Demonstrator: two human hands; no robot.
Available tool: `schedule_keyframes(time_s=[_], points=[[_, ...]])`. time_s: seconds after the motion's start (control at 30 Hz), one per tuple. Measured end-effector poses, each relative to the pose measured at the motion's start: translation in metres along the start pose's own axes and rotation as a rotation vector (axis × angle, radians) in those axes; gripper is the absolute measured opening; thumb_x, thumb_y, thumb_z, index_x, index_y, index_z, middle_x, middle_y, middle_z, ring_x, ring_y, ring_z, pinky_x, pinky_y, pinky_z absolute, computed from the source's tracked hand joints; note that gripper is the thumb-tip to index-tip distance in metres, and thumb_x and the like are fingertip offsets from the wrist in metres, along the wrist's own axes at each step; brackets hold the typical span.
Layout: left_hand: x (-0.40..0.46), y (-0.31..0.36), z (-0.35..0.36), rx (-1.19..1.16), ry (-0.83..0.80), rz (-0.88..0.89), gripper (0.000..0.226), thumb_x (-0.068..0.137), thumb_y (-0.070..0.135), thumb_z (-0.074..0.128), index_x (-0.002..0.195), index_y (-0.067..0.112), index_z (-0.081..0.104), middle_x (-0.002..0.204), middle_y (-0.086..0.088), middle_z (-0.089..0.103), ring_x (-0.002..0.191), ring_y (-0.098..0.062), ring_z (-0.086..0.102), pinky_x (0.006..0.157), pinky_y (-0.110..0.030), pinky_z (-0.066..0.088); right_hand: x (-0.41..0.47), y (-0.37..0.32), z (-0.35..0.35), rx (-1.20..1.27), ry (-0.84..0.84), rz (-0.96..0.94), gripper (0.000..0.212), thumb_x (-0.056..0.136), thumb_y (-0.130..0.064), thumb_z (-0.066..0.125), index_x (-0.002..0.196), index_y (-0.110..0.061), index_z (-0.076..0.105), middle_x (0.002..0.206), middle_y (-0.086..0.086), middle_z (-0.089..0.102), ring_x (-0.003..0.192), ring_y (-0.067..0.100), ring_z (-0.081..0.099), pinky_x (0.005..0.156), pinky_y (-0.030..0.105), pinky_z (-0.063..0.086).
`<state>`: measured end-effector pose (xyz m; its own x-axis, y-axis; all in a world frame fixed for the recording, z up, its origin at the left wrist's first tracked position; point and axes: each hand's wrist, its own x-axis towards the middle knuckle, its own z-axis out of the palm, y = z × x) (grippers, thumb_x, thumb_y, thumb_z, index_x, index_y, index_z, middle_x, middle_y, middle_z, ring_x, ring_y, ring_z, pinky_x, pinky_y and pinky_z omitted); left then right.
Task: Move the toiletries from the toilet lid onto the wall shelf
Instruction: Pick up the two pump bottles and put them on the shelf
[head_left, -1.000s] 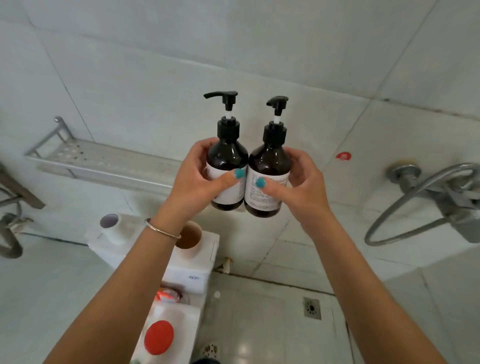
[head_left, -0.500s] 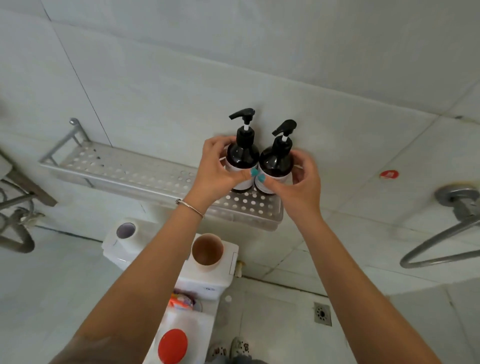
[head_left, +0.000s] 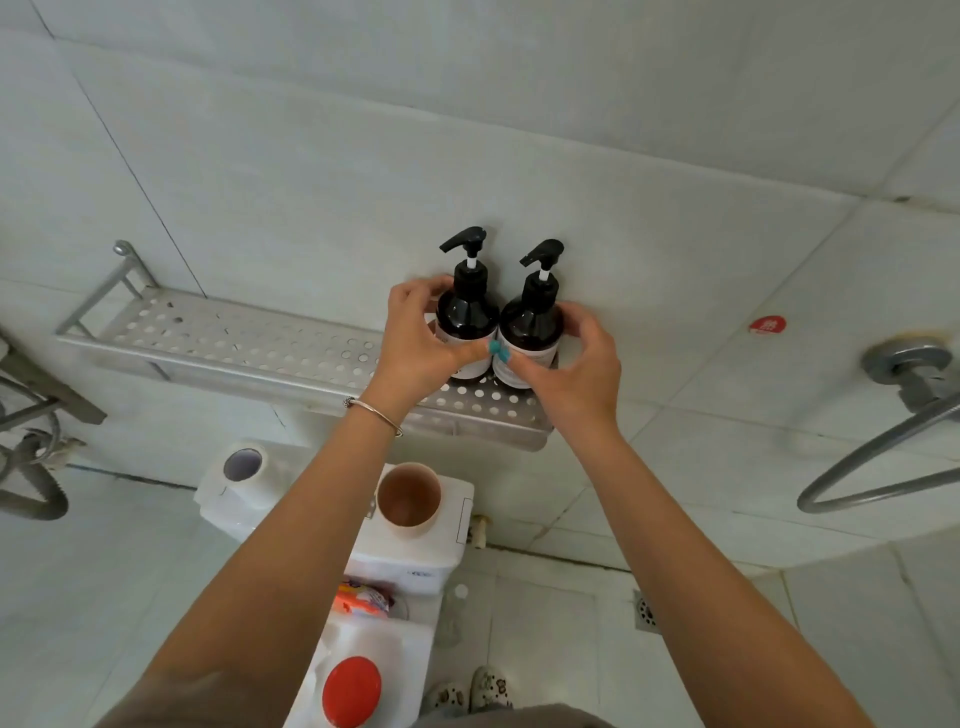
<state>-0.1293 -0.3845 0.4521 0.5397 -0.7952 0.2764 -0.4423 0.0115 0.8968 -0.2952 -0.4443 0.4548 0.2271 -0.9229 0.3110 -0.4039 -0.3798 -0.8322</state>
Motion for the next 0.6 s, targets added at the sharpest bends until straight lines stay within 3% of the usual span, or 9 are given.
schedule_keyframes(time_s=[0.13,0.27,0.37,0.5,0.6], points=[[-0.0040,0.0011,0.0017,-0.032,0.040,0.004,0.082,0.059,0.018,0.091,0.127,0.019,0.046,0.127,0.002,0.035,0.101,0.001,0.051,0.082,-0.005,0.045,-0.0061,0.0030,0.0039,-0.057,0.070,0.002,0.061,0.058,-0.046,0.084,0.110,-0.039,0.054,0.101,-0.027,0.057,0.105,0.008,0.050,0.093,0.039,0.047],[-0.0094,0.0013,0.0061,0.023,0.062,0.129,0.076,0.060,0.012,0.089,0.122,0.019,0.046,0.126,0.002,0.030,0.110,-0.016,0.051,0.097,-0.025,0.047,-0.0087,0.0046,0.0045,-0.079,0.071,0.007,0.061,0.059,-0.048,0.081,0.114,-0.038,0.055,0.109,-0.021,0.062,0.105,0.008,0.049,0.093,0.041,0.047],[-0.0091,-0.0029,0.0052,0.047,0.033,0.149,0.075,0.061,0.013,0.088,0.123,0.015,0.046,0.126,0.001,0.030,0.114,-0.016,0.048,0.100,-0.039,0.048,-0.0099,0.0045,0.0054,-0.106,0.073,0.013,0.067,0.060,-0.043,0.084,0.118,-0.037,0.051,0.112,-0.019,0.062,0.106,0.008,0.049,0.094,0.042,0.046],[-0.0085,-0.0056,0.0042,0.031,0.013,0.139,0.075,0.058,0.022,0.080,0.123,0.028,0.043,0.124,0.002,0.031,0.120,-0.020,0.044,0.100,-0.044,0.047,-0.0087,0.0035,0.0050,-0.181,0.081,-0.018,0.089,0.053,-0.049,0.086,0.129,-0.035,0.042,0.122,-0.014,0.060,0.113,0.012,0.053,0.099,0.043,0.044],[-0.0075,-0.0075,0.0049,0.033,-0.004,0.134,0.076,0.058,0.028,0.075,0.127,0.026,0.044,0.123,0.003,0.030,0.125,-0.020,0.039,0.103,-0.044,0.045,-0.0082,0.0019,0.0051,-0.265,0.089,-0.086,0.083,0.053,-0.052,0.084,0.125,-0.033,0.047,0.121,-0.011,0.059,0.113,0.017,0.053,0.099,0.043,0.042]])
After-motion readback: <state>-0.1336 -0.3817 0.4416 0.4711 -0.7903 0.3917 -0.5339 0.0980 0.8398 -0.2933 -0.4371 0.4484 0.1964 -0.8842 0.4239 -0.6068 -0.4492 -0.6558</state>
